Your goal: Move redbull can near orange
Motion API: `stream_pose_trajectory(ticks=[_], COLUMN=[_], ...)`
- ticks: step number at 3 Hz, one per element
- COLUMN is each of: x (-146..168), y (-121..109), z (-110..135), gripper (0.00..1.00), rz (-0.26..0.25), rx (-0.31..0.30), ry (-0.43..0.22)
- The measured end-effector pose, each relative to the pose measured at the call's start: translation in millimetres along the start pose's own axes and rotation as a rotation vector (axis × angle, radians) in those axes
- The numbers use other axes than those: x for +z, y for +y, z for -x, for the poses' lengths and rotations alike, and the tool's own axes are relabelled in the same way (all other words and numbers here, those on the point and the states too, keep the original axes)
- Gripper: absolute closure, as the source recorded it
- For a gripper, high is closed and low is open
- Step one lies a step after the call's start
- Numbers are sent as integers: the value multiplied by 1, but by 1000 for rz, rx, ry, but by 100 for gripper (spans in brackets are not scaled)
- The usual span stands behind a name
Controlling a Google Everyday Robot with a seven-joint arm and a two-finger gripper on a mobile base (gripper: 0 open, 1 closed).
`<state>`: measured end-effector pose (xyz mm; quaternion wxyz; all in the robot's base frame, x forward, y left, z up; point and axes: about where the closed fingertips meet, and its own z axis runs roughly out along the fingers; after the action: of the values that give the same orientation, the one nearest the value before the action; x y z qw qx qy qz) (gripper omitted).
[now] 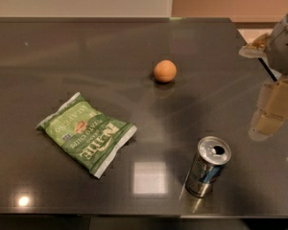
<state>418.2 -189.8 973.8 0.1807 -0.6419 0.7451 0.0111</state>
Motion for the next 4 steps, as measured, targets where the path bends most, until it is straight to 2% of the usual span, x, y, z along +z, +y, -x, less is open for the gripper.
stream_pose_trajectory(ticks=[1,2,3,4], x=[8,17,21,30], y=[24,62,89,107], z=[3,14,21,28], gripper=[0,0,0,0], rz=[79,204,282,306], rx=[-46,-155,-214,-248], ry=[-50,-157,-236,-291])
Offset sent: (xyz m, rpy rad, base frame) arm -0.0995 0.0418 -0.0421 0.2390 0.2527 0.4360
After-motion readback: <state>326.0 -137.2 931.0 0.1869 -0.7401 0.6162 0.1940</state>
